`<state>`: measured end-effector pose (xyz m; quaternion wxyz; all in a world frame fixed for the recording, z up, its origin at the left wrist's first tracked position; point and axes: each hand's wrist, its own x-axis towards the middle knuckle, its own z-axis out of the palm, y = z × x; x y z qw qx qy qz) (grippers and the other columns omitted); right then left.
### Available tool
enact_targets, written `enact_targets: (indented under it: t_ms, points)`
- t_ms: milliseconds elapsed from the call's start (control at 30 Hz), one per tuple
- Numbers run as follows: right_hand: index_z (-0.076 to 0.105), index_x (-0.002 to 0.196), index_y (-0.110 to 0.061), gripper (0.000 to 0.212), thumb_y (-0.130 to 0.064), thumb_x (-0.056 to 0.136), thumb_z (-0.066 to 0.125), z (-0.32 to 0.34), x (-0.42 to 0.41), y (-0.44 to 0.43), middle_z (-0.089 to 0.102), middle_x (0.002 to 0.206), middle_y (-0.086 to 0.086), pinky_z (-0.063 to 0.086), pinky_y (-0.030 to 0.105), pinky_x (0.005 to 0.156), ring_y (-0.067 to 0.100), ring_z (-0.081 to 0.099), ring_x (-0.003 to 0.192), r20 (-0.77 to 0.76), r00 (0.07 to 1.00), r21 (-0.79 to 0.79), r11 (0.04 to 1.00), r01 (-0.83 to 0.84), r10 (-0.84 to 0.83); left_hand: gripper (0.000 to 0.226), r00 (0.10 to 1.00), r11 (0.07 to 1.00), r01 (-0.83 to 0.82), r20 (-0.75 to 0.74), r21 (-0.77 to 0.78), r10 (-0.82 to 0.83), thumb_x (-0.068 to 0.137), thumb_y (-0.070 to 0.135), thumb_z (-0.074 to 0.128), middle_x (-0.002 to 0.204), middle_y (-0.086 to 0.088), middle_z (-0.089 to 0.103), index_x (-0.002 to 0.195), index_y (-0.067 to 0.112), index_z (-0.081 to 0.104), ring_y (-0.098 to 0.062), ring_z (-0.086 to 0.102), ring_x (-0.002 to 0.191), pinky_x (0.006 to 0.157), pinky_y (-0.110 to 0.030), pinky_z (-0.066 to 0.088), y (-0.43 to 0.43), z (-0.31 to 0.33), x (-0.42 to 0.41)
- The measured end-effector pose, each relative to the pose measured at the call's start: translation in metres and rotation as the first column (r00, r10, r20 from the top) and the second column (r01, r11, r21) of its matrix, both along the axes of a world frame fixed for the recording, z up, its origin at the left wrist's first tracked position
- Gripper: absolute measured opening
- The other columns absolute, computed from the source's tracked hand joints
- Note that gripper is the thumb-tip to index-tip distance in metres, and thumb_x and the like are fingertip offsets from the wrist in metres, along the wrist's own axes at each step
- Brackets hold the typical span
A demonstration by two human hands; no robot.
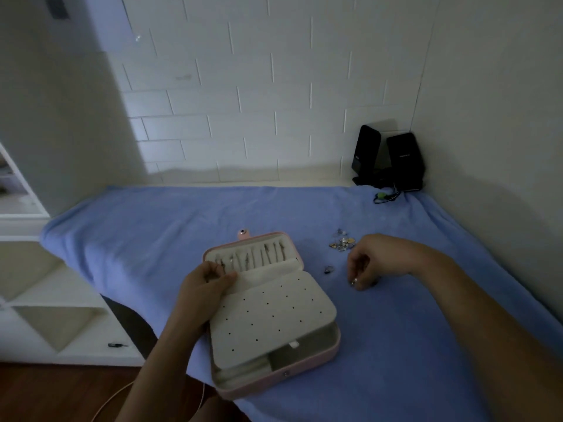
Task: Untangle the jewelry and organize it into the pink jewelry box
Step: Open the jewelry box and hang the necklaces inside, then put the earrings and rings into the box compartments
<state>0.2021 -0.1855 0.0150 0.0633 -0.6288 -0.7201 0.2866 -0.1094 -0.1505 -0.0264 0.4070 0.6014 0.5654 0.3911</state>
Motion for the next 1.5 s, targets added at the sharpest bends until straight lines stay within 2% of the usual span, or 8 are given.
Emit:
enact_targets:
  t_ms: [333,533,733,867,967,1167,1267,1500]
  points:
    - [0.073,0.078,-0.024,0.003,-0.023,0.079,0.075,-0.01,-0.014,0.005,0.072,0.079,-0.004,0.049,0.014,0.066,0.006,0.066,0.075,-0.172,0.984,0.192,0.979,0.074,-0.041,0.003,0.996,0.992,-0.091,0.02,0.092,0.089,0.089,0.012,0.054,0.081,-0.008,0.059,0.088,0.014,0.055,-0.021,0.052,0.068,0.057,-0.029,0.041,-0.029,-0.004,0.007]
    - [0.073,0.084,-0.008,0.005,-0.013,0.082,0.072,-0.022,-0.022,0.009,0.073,0.076,0.0,0.052,0.017,0.066,0.009,0.067,0.069,-0.378,0.924,0.233,0.962,0.146,-0.048,0.023,0.983,0.995,0.07,-0.177,0.072,-0.056,0.09,0.025,0.059,0.102,0.003,0.057,0.112,0.031,0.054,-0.001,0.053,0.078,0.061,-0.013,0.042,-0.03,0.0,-0.017]
    - [0.07,0.084,-0.01,0.003,-0.007,0.082,0.07,-0.031,-0.034,0.014,0.071,0.079,0.001,0.051,0.015,0.066,0.003,0.065,0.069,-0.383,0.924,0.327,0.935,0.139,-0.003,0.073,0.817,0.889,0.458,-0.4,0.011,-0.415,0.054,0.074,0.069,0.127,0.037,0.03,0.12,0.048,0.049,0.011,0.037,0.114,0.094,-0.012,0.032,-0.046,0.008,-0.049]
    - [0.068,0.079,-0.017,0.009,-0.01,0.081,0.073,-0.036,-0.035,0.016,0.07,0.079,-0.003,0.052,0.023,0.073,0.006,0.065,0.075,-0.316,0.949,0.368,0.923,0.116,0.007,0.109,0.669,0.76,0.64,-0.405,-0.111,-0.623,0.029,0.086,0.069,0.143,0.034,0.02,0.129,0.055,0.039,0.006,0.027,0.127,0.11,-0.021,0.023,-0.042,-0.011,-0.07]
    - [0.066,0.074,-0.019,0.012,-0.014,0.079,0.074,-0.036,-0.034,0.016,0.069,0.076,-0.005,0.051,0.02,0.07,0.003,0.064,0.072,-0.28,0.96,0.382,0.919,0.093,0.02,0.082,0.687,0.797,0.602,-0.478,-0.046,-0.547,0.055,0.069,0.071,0.136,0.037,0.027,0.129,0.056,0.038,0.011,0.033,0.121,0.102,-0.015,0.032,-0.052,0.012,-0.041]
    - [0.056,0.074,-0.036,0.027,-0.015,0.085,0.068,-0.036,-0.04,0.014,0.059,0.069,-0.009,0.04,0.007,0.061,-0.008,0.056,0.064,-0.217,0.976,0.432,0.899,0.074,0.024,0.015,0.806,0.821,0.563,-0.282,0.094,-0.52,0.082,0.059,0.056,0.104,0.03,0.064,0.093,0.056,0.065,0.004,0.06,0.1,0.082,-0.015,0.048,-0.04,0.032,-0.027]
    - [0.057,0.078,-0.033,0.023,-0.015,0.09,0.061,-0.039,-0.041,0.016,0.059,0.07,-0.01,0.04,0.009,0.061,-0.004,0.056,0.064,-0.175,0.984,0.438,0.898,0.045,0.036,0.02,0.701,0.743,0.668,-0.372,0.045,-0.608,0.089,0.044,0.058,0.11,0.018,0.065,0.107,0.039,0.064,0.001,0.059,0.101,0.087,-0.023,0.05,-0.029,0.038,-0.02]
    - [0.069,0.093,-0.015,0.018,-0.008,0.091,0.054,-0.044,-0.046,0.019,0.066,0.079,-0.008,0.044,0.025,0.066,0.011,0.058,0.07,-0.053,0.998,0.459,0.888,0.002,0.025,0.06,0.485,0.621,0.759,-0.468,-0.194,-0.739,0.078,0.057,0.06,0.136,0.019,0.042,0.132,0.048,0.037,-0.004,0.042,0.124,0.107,-0.031,0.036,-0.016,0.034,-0.009]
